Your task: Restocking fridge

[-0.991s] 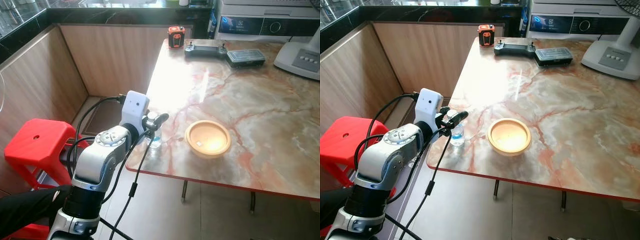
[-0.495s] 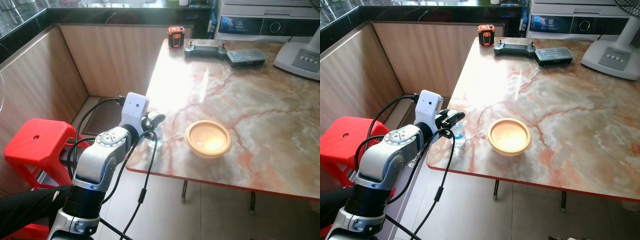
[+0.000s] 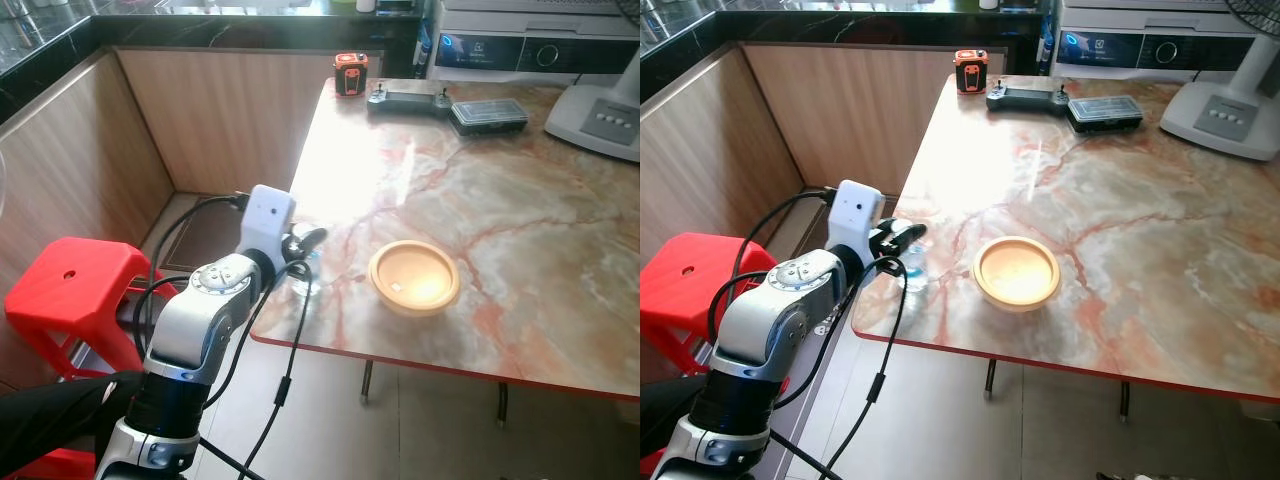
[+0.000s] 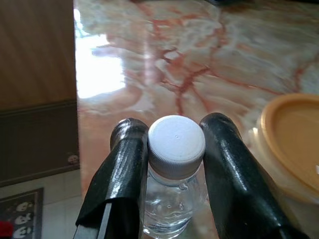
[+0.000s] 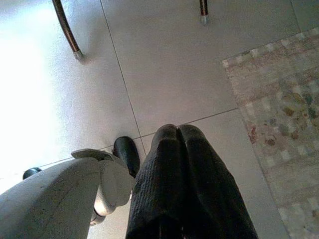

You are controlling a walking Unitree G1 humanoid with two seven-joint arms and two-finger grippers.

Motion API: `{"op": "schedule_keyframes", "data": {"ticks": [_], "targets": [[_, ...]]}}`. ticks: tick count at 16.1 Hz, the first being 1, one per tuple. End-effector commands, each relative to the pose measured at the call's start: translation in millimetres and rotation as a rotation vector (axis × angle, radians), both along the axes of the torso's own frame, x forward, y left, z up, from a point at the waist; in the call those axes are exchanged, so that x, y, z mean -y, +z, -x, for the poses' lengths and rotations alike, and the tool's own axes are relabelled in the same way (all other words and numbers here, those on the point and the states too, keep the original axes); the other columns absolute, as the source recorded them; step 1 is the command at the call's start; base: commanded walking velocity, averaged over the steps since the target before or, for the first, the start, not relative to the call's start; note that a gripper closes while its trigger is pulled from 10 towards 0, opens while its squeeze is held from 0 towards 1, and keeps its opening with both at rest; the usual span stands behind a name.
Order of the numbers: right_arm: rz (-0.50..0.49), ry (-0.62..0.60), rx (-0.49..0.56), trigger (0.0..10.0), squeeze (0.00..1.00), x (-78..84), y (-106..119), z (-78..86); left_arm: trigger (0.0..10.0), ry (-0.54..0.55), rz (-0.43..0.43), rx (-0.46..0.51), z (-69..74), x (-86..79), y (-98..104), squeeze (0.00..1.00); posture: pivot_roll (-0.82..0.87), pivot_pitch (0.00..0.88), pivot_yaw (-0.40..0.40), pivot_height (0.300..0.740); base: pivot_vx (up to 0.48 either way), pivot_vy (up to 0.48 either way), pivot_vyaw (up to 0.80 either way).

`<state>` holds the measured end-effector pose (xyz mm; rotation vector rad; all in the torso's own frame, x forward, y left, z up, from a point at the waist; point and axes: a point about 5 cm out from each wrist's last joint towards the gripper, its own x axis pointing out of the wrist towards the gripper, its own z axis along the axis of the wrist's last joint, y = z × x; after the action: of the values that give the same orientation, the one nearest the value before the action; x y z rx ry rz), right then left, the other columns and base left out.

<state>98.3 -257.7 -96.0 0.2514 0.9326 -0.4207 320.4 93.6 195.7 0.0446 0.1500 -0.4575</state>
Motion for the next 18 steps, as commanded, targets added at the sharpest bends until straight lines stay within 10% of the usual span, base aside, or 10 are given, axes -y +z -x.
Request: {"op": "schedule_keyframes", "data": {"ticks": [1,6,10,11,14,18], "targets": [[-0.001,-0.001,-0.018,10.0,0.00,1.0,-1.0,4.3,0.0,0.086,-0.004,0.038,-3.5,-13.7,4.1,0.00,0.09,0.067,-0.008,0.740,0.000,0.000,0.00],[-0.004,-0.003,-0.016,10.0,0.00,-0.4,-1.4,4.6,0.0,0.224,0.010,0.210,-3.8,-44.4,41.9,0.00,0.09,0.068,0.000,0.740,0.000,0.000,0.00],[-0.008,-0.005,-0.014,10.0,0.00,-2.0,-1.8,3.8,0.2,0.592,-0.167,0.067,11.5,-150.0,-18.9,0.00,0.10,0.068,0.005,0.740,0.000,0.000,0.00],[-0.008,-0.004,-0.015,10.0,0.00,-2.0,-1.7,3.6,9.9,0.618,-0.155,0.035,16.9,-161.4,-32.2,0.00,0.11,0.069,0.005,0.740,0.000,0.000,0.00],[-0.006,-0.005,-0.014,10.0,0.00,-1.4,-1.5,3.5,10.0,0.740,-0.202,-0.114,49.1,-201.4,-96.2,0.00,0.09,0.069,0.003,0.740,0.000,0.000,0.00],[-0.001,-0.008,-0.017,10.0,0.00,-0.4,-1.4,4.3,10.0,0.763,-0.265,-0.334,87.6,-210.8,-175.5,0.00,0.09,0.069,0.004,0.740,0.000,0.000,0.00]]}}
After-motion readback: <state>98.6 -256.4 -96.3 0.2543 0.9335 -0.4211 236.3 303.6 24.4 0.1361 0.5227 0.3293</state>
